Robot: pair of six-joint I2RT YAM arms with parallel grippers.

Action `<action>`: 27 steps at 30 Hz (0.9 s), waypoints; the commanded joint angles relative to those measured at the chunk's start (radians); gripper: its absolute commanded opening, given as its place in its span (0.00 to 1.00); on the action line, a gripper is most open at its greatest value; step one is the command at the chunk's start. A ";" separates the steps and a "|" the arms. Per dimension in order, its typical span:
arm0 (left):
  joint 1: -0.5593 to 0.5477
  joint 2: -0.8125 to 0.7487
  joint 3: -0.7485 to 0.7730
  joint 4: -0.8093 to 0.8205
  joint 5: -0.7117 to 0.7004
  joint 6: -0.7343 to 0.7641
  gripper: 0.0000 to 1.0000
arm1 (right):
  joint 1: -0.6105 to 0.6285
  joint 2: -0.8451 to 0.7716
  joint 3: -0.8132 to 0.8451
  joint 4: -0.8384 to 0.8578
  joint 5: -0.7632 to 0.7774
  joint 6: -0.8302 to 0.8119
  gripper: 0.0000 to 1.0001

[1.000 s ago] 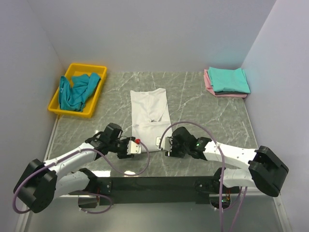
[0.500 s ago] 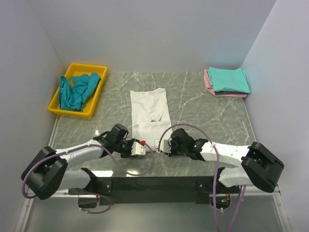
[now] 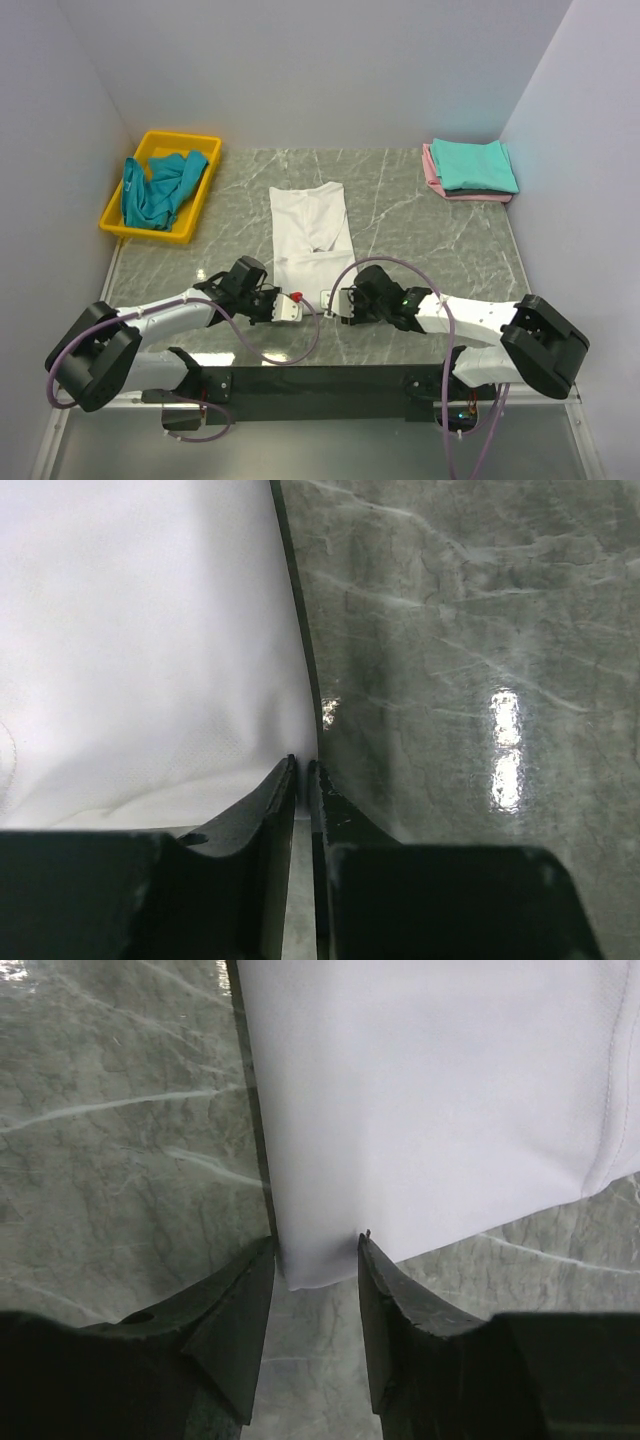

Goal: Fold and stack the t-shirts
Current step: Fold the tshirt

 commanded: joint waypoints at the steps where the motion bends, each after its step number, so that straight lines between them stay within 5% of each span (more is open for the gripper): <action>1: -0.003 0.022 0.004 -0.054 -0.034 0.019 0.16 | 0.006 0.006 -0.032 -0.061 -0.052 -0.014 0.45; 4: -0.003 0.019 0.009 -0.064 -0.032 0.025 0.13 | 0.006 0.026 -0.035 -0.056 -0.043 -0.035 0.25; 5: -0.002 0.018 0.011 -0.067 -0.029 0.024 0.12 | 0.004 0.026 -0.035 -0.060 -0.042 -0.039 0.07; 6: -0.002 0.006 0.012 -0.070 -0.025 0.021 0.09 | 0.004 0.023 -0.033 -0.065 -0.037 -0.037 0.00; 9: -0.003 -0.051 0.017 -0.106 0.001 0.019 0.01 | 0.004 -0.018 -0.010 -0.129 -0.039 0.000 0.00; 17: -0.005 -0.293 0.050 -0.314 0.155 -0.001 0.01 | 0.037 -0.271 0.092 -0.401 -0.127 0.136 0.00; 27: -0.006 -0.528 0.145 -0.514 0.212 -0.148 0.01 | 0.003 -0.356 0.279 -0.619 -0.174 0.152 0.00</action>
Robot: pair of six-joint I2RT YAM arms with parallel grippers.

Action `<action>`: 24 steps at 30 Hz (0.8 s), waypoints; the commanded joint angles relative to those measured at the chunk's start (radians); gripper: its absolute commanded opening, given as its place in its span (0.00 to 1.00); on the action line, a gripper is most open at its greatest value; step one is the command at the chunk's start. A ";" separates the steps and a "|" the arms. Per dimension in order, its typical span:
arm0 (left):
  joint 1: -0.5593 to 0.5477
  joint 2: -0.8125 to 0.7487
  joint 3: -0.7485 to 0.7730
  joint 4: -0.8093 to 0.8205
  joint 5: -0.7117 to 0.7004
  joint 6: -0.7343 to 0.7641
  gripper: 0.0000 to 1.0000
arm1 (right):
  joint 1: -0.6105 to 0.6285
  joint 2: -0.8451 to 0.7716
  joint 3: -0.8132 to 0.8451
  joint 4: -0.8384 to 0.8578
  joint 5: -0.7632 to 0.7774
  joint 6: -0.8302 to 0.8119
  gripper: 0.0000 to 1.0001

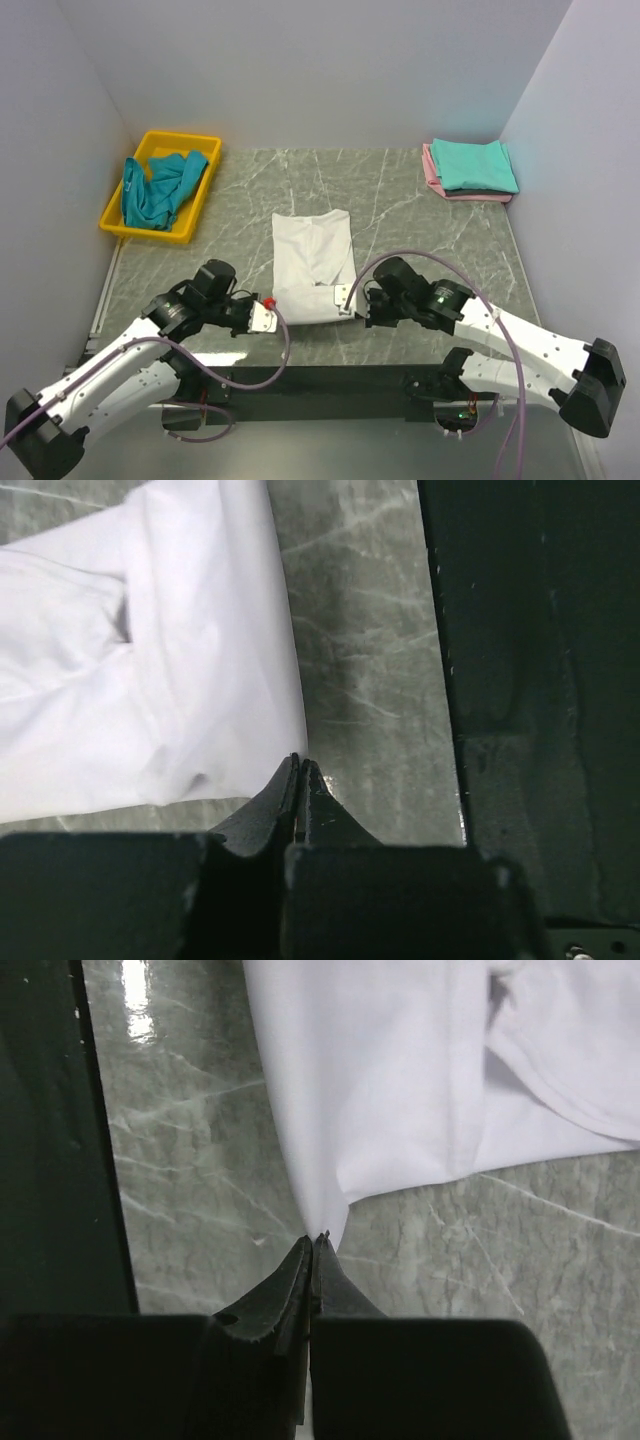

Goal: Fold and stack the t-shirts
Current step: Fold the tshirt

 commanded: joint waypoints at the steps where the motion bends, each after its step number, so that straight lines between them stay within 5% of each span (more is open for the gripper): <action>1: -0.003 -0.050 0.086 -0.082 0.047 -0.109 0.01 | -0.020 -0.048 0.124 -0.129 -0.026 0.020 0.00; 7: -0.004 -0.116 0.144 -0.158 0.038 -0.145 0.01 | -0.019 -0.105 0.189 -0.216 -0.029 0.022 0.00; 17: 0.018 -0.030 0.215 -0.134 0.007 -0.103 0.01 | -0.048 -0.038 0.239 -0.129 0.045 -0.083 0.00; 24: 0.149 0.097 0.314 -0.129 0.081 -0.036 0.01 | -0.126 0.053 0.323 -0.084 0.031 -0.192 0.00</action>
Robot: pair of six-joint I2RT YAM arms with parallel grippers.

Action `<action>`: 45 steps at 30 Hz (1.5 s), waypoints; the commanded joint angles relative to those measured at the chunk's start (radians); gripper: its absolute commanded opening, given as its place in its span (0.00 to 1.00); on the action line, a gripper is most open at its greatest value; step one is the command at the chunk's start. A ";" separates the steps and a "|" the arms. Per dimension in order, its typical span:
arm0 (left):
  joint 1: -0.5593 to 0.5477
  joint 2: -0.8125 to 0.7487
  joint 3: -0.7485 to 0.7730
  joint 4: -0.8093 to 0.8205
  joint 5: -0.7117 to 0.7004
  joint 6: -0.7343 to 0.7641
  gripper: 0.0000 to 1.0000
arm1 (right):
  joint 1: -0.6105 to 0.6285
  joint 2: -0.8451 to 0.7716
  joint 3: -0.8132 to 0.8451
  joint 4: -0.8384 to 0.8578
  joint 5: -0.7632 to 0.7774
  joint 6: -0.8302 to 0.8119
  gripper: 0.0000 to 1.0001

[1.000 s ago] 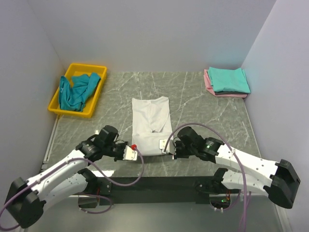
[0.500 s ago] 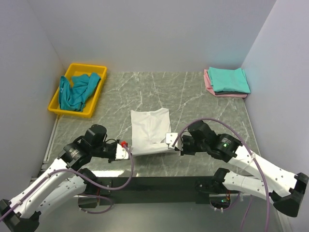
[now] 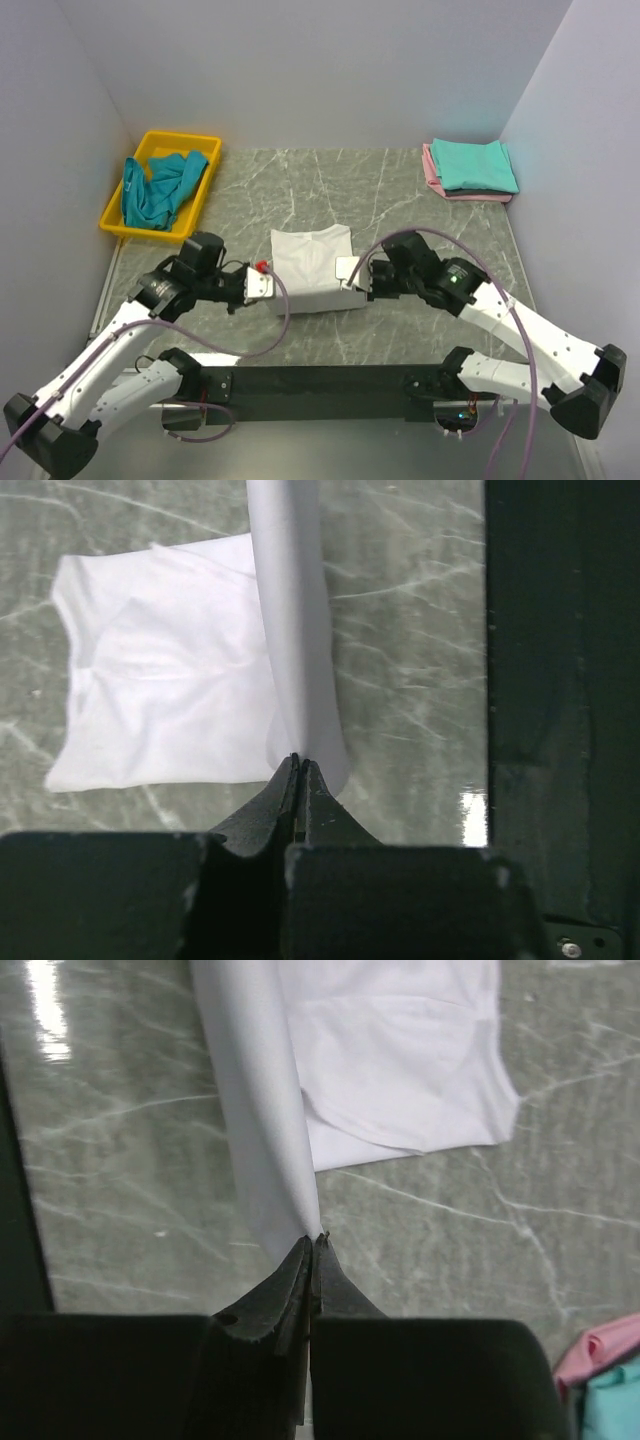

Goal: Fold and stack the t-shirts
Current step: Fold the tshirt

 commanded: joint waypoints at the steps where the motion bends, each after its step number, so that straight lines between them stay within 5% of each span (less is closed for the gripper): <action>1: 0.084 0.066 0.071 0.009 0.068 0.070 0.01 | -0.072 0.076 0.084 0.056 -0.016 -0.100 0.00; 8: 0.321 0.418 0.254 0.081 0.164 0.146 0.01 | -0.246 0.319 0.206 0.157 -0.096 -0.223 0.00; 16: 0.378 0.809 0.434 0.239 0.149 0.074 0.01 | -0.340 0.732 0.433 0.269 -0.144 -0.275 0.00; 26: 0.386 1.290 0.785 0.167 0.051 -0.067 0.02 | -0.371 1.084 0.670 0.217 -0.137 -0.217 0.00; 34: 0.383 1.347 0.815 0.134 0.040 -0.133 0.06 | -0.356 1.135 0.671 0.237 -0.065 -0.163 0.00; 45: 0.343 1.180 0.632 0.116 0.079 -0.208 0.02 | -0.313 0.994 0.495 0.254 -0.038 -0.103 0.00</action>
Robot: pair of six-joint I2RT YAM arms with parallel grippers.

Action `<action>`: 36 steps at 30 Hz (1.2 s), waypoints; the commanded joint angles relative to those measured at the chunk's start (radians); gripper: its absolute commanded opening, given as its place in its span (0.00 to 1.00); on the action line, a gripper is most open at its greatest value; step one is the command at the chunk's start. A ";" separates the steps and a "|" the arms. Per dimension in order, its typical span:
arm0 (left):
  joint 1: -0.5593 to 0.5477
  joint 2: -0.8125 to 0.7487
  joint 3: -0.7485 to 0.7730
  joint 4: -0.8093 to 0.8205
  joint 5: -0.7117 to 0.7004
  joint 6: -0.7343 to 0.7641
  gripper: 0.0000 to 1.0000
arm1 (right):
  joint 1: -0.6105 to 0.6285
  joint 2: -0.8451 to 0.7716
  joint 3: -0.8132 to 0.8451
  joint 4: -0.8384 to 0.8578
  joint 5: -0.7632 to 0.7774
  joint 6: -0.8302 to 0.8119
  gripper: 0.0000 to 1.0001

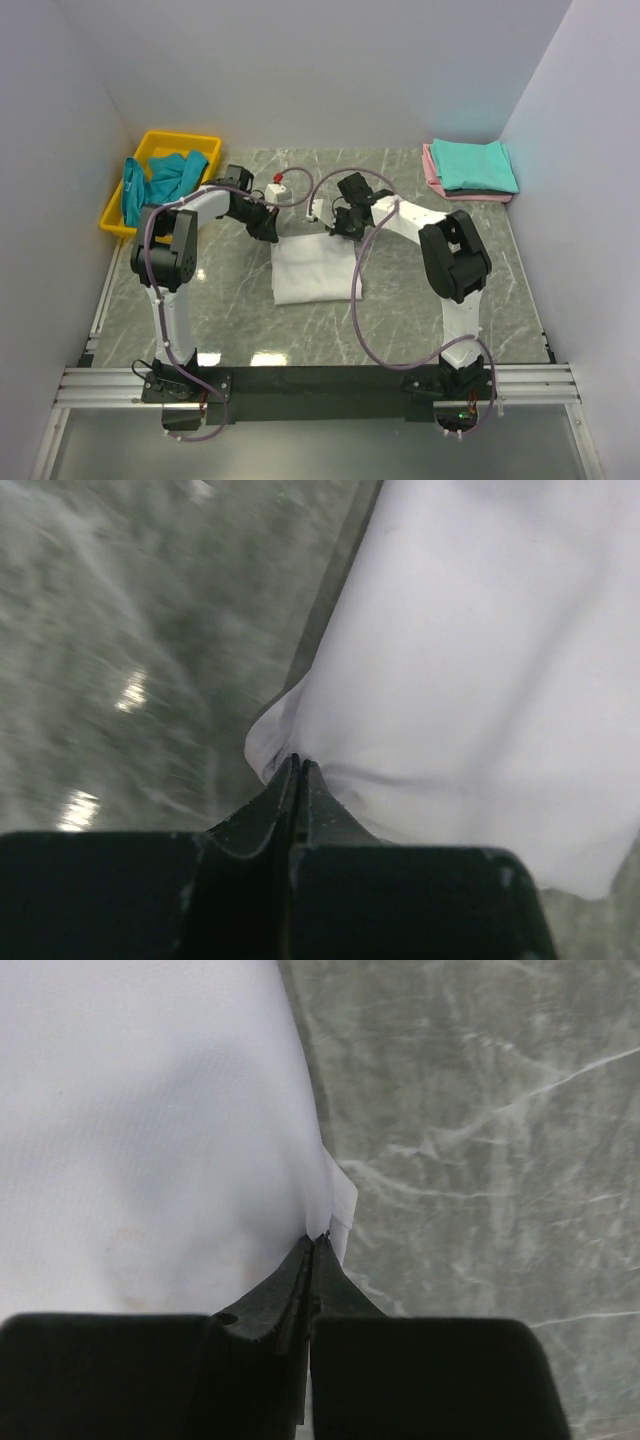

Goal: Fold and stack the t-shirts
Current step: Fold the tshirt

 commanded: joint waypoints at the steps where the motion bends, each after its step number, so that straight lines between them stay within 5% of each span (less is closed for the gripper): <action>1: -0.011 -0.099 -0.066 -0.018 0.058 -0.051 0.03 | 0.007 -0.079 -0.058 0.008 -0.002 0.053 0.00; 7: 0.009 -0.082 -0.052 0.037 0.075 -0.144 0.09 | 0.004 -0.105 -0.068 0.059 0.007 0.125 0.01; 11: 0.036 -0.042 0.017 0.014 0.088 -0.181 0.25 | -0.019 -0.074 -0.014 0.039 0.028 0.233 0.29; 16: 0.148 -0.144 -0.022 0.141 0.153 -0.317 0.37 | -0.104 -0.120 0.147 -0.060 -0.077 0.405 0.40; 20: 0.161 -0.260 -0.109 0.267 0.258 -0.506 0.37 | -0.151 -0.192 0.208 -0.128 -0.296 0.644 0.40; 26: 0.041 -0.355 -0.426 0.570 0.341 -0.955 0.33 | -0.148 -0.226 0.008 -0.004 -0.709 1.005 0.33; 31: 0.004 -0.263 -0.534 0.906 0.317 -1.209 0.32 | -0.145 -0.121 -0.112 0.189 -0.763 1.172 0.30; 36: 0.007 -0.102 -0.450 0.947 0.269 -1.234 0.33 | -0.164 0.022 -0.059 0.232 -0.696 1.211 0.29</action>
